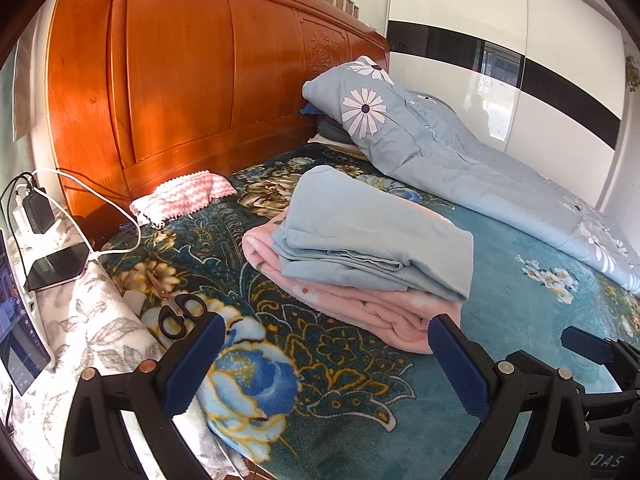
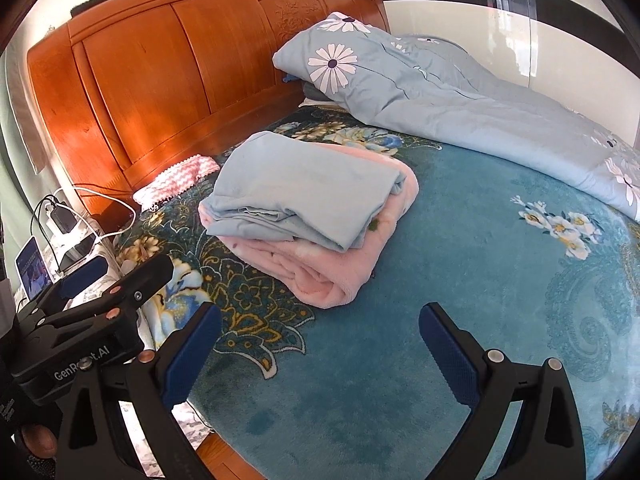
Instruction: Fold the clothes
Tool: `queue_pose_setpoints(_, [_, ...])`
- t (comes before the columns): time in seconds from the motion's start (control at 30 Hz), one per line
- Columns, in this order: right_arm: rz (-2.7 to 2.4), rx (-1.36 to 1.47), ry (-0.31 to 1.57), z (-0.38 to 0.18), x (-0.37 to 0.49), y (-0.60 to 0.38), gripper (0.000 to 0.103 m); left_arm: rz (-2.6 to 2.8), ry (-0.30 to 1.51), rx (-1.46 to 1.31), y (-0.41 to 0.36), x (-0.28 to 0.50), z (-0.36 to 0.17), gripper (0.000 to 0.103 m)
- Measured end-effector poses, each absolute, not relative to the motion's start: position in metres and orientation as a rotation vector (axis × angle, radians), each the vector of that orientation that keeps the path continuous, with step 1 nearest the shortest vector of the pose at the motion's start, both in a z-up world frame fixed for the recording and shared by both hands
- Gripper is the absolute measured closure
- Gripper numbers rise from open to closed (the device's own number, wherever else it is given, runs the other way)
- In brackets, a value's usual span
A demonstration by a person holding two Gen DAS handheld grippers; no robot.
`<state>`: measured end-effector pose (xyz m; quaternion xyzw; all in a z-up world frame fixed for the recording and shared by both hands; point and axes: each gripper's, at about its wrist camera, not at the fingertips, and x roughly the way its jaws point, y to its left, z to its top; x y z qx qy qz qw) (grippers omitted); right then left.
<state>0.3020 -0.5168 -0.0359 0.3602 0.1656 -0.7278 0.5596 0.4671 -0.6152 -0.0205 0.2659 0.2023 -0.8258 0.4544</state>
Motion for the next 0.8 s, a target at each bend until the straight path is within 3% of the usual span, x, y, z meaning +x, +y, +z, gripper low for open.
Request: queue_pose_setpoints(0.8, [-1.716,0.882,0.389,-0.0403,0.2961,-0.5156,0.004,-2.006,0.45,0.687,-0.6114,0.4598,-0.0199,0.0])
